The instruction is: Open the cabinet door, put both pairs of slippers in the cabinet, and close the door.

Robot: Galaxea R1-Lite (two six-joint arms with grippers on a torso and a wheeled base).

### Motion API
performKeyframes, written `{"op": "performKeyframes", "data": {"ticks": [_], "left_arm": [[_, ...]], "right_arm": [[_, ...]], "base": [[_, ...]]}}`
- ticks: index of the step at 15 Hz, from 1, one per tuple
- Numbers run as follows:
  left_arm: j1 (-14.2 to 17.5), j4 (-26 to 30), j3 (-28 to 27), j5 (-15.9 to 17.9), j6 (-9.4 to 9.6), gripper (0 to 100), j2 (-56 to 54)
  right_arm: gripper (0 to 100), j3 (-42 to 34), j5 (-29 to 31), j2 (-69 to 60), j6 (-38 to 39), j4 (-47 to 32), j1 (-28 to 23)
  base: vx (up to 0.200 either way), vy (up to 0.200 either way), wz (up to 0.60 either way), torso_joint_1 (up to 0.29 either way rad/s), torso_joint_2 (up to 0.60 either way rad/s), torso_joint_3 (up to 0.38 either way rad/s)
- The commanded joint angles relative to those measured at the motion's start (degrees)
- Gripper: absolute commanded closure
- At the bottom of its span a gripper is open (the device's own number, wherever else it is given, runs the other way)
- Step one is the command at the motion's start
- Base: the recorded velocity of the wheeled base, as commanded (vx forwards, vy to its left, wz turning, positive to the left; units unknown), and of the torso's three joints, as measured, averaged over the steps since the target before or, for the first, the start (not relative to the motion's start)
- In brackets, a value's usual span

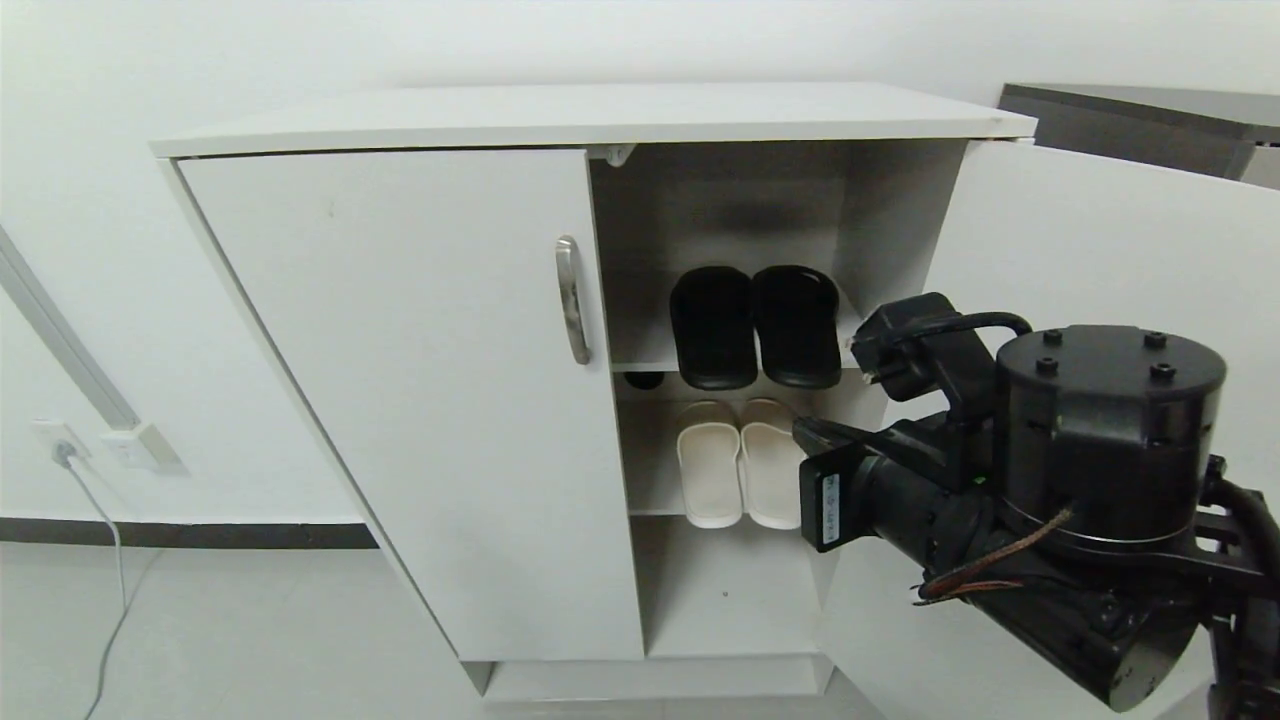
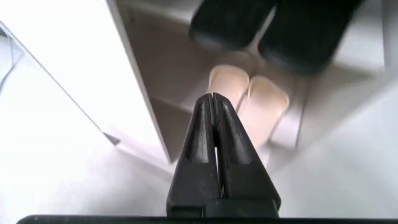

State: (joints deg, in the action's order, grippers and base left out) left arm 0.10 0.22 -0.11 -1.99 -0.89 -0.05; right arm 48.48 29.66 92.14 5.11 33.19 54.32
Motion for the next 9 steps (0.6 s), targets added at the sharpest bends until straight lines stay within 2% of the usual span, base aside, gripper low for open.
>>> {"op": "performKeyframes", "data": {"ticks": [1,6,9], "left_arm": [[0.0,0.0,0.0,0.0,0.01,100,0.0],[0.0,0.0,0.0,0.0,-0.08,100,0.0],[0.1,0.0,0.0,0.0,-0.08,100,0.0]], "right_arm": [[100,-0.1,0.0,1.3,0.0,0.0,-0.6],[100,-0.8,-0.4,2.0,0.3,0.3,-1.8],[100,-2.3,-3.5,2.1,-0.2,1.9,-2.8]], "base": [[-0.2,0.0,0.0,0.002,0.0,0.002],[-0.2,0.0,0.0,0.001,0.0,0.001],[-0.2,0.0,0.0,0.001,0.0,0.001]]}}
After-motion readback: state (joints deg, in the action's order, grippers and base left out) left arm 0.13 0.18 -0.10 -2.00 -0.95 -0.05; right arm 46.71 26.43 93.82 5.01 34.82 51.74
